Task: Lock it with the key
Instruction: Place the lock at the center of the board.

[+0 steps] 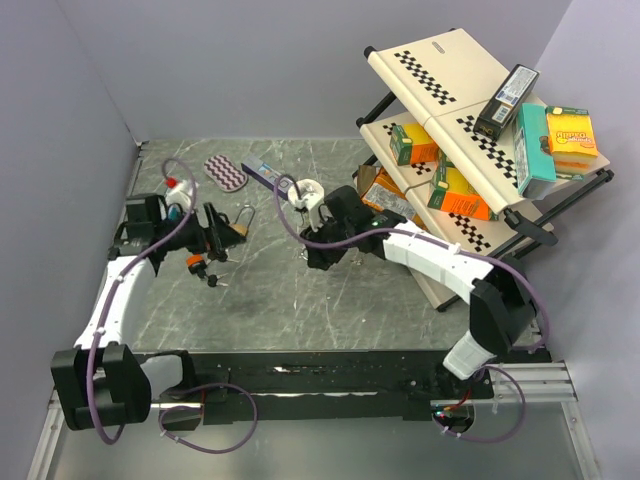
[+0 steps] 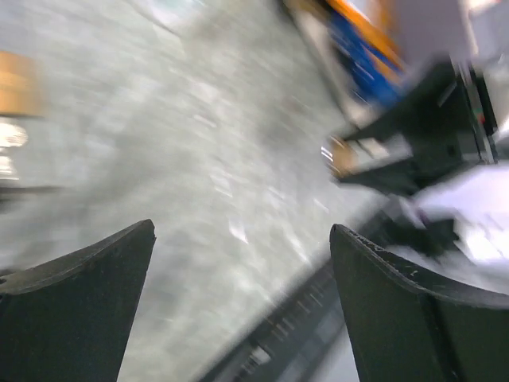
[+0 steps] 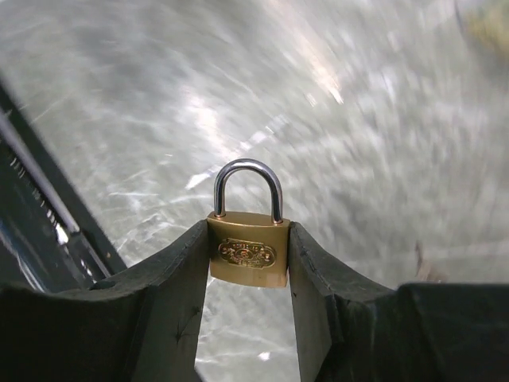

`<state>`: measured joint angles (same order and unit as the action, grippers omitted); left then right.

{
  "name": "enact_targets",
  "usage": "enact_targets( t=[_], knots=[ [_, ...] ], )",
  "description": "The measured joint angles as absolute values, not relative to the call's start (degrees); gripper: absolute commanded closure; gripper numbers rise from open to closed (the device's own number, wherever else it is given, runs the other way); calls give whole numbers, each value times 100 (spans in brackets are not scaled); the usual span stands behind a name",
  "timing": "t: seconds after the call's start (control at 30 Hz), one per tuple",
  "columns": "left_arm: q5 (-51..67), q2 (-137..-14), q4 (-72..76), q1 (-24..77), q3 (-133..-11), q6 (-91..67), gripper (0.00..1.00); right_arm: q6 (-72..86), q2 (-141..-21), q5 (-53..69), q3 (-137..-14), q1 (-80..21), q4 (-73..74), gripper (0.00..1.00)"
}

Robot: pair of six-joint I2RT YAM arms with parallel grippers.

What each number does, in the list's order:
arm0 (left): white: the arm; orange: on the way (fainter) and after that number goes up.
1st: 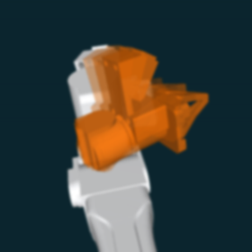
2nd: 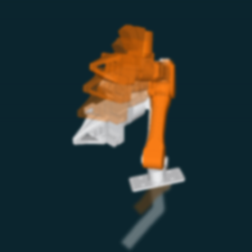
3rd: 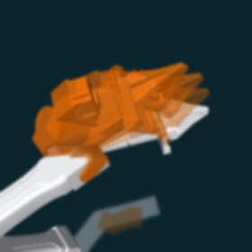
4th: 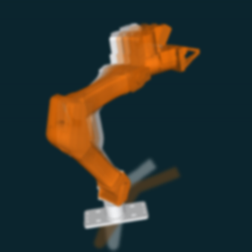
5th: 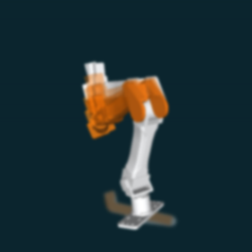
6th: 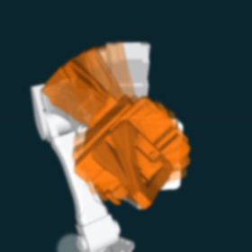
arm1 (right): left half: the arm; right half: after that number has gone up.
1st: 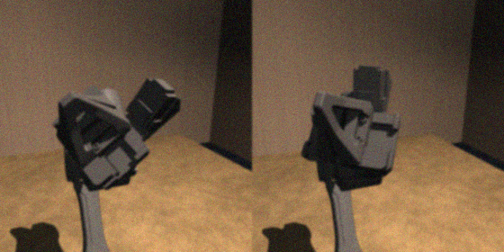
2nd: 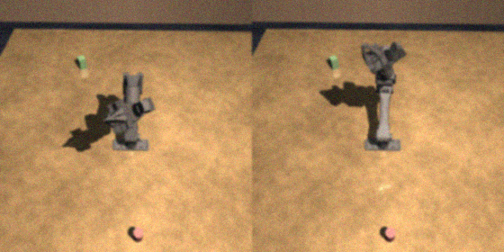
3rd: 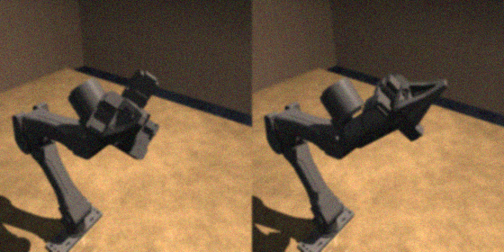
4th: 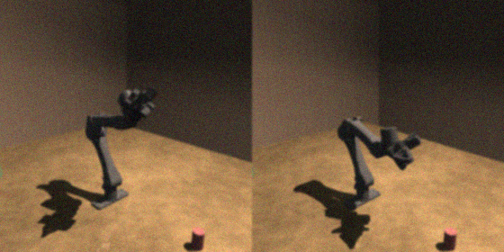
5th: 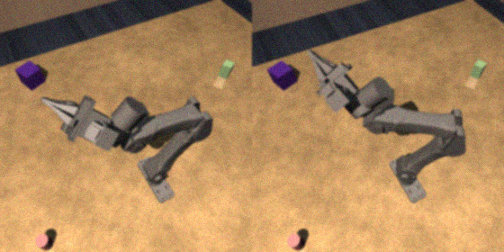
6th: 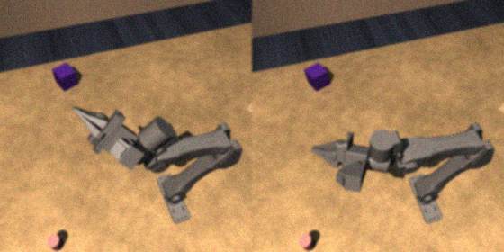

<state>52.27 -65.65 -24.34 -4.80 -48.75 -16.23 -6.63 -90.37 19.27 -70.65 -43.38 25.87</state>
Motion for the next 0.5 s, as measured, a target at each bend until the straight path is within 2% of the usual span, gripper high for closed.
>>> enact_targets(
  t=[0.27, 0.5],
  knots=[
    [3000, -6399, -1826, -722, -5306, -1898, 4, 556, -9870, 1284, -7094, -4106, 3004, 99],
    [2502, -6239, -1671, -742, -5592, -1868, 4, 1107, -10617, 899, -7225, -3837, 3177, 93]
  ],
)
